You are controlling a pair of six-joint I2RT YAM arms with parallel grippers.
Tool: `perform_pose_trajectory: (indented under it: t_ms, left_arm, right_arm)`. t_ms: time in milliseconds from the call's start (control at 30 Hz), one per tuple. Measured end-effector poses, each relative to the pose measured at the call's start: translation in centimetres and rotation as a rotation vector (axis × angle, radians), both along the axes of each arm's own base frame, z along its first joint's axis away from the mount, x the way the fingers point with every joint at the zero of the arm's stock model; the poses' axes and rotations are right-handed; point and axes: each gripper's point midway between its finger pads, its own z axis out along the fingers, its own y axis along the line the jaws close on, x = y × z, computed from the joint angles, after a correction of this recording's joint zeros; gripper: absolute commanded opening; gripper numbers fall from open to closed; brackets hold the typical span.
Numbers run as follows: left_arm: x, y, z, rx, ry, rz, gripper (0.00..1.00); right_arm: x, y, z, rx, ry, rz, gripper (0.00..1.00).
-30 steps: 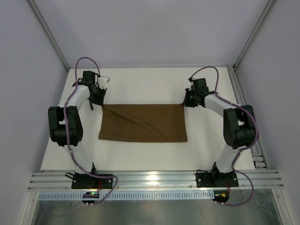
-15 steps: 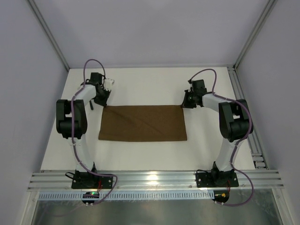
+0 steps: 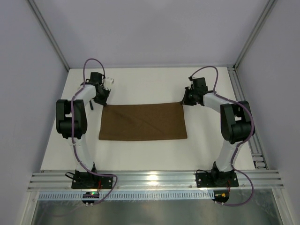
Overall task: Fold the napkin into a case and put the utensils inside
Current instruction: Smooth out the rectangle-folded napkin at the center of the board.
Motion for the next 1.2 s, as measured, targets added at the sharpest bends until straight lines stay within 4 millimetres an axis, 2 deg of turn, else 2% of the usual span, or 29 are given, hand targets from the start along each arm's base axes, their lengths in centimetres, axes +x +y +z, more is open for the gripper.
perform_pose_trajectory:
  t_ms: [433,567,600,633,667,733,767,867,900,1033,1100,1167,1200]
  left_arm:
    - [0.4,0.1,0.1,0.014,-0.019,0.007,0.04]
    - [0.6,0.1,0.2,0.020,-0.026,0.011,0.07]
    - [0.7,0.1,0.2,0.020,-0.029,0.012,0.11]
    - [0.8,0.2,0.2,0.022,-0.031,0.012,0.16]
    - [0.8,0.2,0.2,0.026,-0.031,0.014,0.25]
    - [0.9,0.3,0.2,0.029,-0.035,0.015,0.37]
    - [0.9,0.3,0.2,0.029,-0.036,0.019,0.43]
    - [1.0,0.4,0.2,0.029,-0.038,0.032,0.46]
    - [1.0,0.4,0.2,0.027,-0.038,0.035,0.46]
    - [0.6,0.3,1.2,0.019,-0.049,0.042,0.45]
    - [-0.6,0.1,2.6,0.009,-0.057,0.041,0.42]
    - [-2.7,-0.2,4.6,-0.006,-0.072,0.029,0.41]
    - [-3.9,-0.5,5.6,-0.010,-0.083,0.014,0.41]
  right_arm:
    - [0.4,0.2,0.3,0.016,-0.013,-0.014,0.03]
    - [0.5,0.2,0.1,0.020,-0.009,-0.019,0.03]
    - [0.6,0.2,0.0,0.020,-0.007,-0.020,0.03]
    - [0.8,0.3,-0.1,0.021,-0.004,-0.022,0.07]
    - [0.9,0.3,-0.3,0.022,-0.002,-0.023,0.14]
    - [1.2,0.4,-0.7,0.022,0.006,-0.026,0.37]
    - [1.3,0.4,-0.8,0.022,0.011,-0.028,0.40]
    - [1.4,0.4,-1.1,0.021,0.025,-0.030,0.44]
    - [1.4,0.4,-1.0,0.019,0.026,-0.031,0.48]
    - [1.2,-0.5,-0.2,-0.023,0.016,-0.044,0.50]
    - [0.5,-1.1,1.3,-0.060,-0.012,-0.059,0.48]
    - [-0.6,-1.4,3.3,-0.092,-0.055,-0.064,0.43]
    - [-1.1,-1.1,4.6,-0.105,-0.089,-0.057,0.33]
